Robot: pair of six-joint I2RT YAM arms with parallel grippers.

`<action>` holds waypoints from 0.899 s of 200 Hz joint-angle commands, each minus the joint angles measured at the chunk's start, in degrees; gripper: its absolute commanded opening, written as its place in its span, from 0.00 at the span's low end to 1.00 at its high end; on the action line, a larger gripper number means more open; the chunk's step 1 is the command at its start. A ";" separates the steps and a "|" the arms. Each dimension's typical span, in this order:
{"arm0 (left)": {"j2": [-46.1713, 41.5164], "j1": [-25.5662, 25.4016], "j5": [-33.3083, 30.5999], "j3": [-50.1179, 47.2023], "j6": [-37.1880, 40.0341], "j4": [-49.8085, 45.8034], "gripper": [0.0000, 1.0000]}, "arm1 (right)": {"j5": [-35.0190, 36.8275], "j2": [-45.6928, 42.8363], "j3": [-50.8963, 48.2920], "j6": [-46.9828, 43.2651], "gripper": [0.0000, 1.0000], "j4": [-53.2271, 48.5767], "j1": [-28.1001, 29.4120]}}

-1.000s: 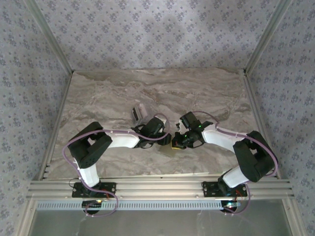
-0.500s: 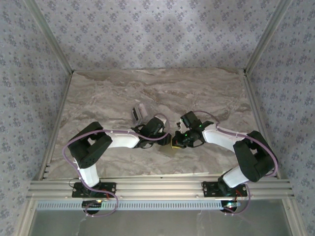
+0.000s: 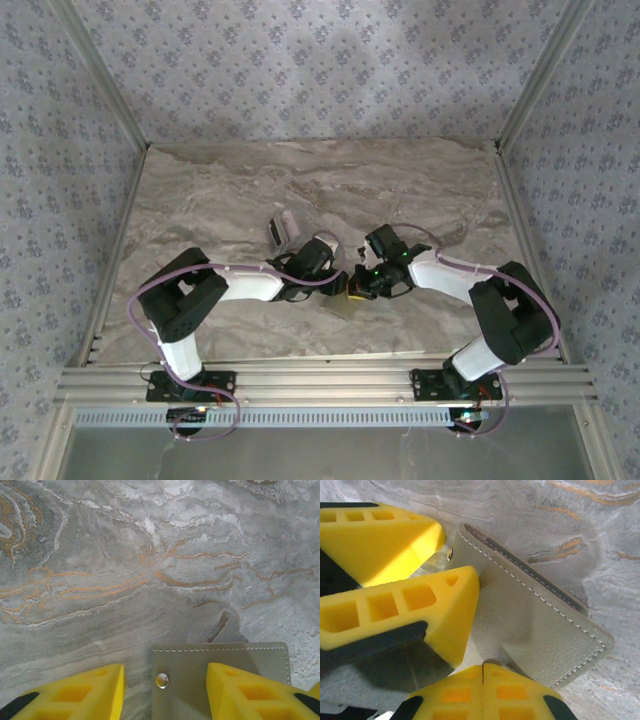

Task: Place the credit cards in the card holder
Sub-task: Close the button on the card holder.

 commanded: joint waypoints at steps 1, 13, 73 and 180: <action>2.32 -0.38 1.80 -1.13 0.13 -2.84 0.47 | 0.12 1.04 1.68 0.50 0.00 0.97 -0.11; 2.35 -0.34 1.76 -1.11 0.16 -2.84 0.47 | 0.19 0.93 1.56 0.41 0.00 0.89 -0.13; 2.52 -0.35 1.86 -1.20 -0.01 -2.66 0.47 | 1.83 2.03 1.41 0.21 0.00 1.30 0.22; -0.79 1.29 6.47 -3.04 -1.00 -0.39 0.48 | 9.69 0.63 -2.44 -0.30 0.00 0.94 3.31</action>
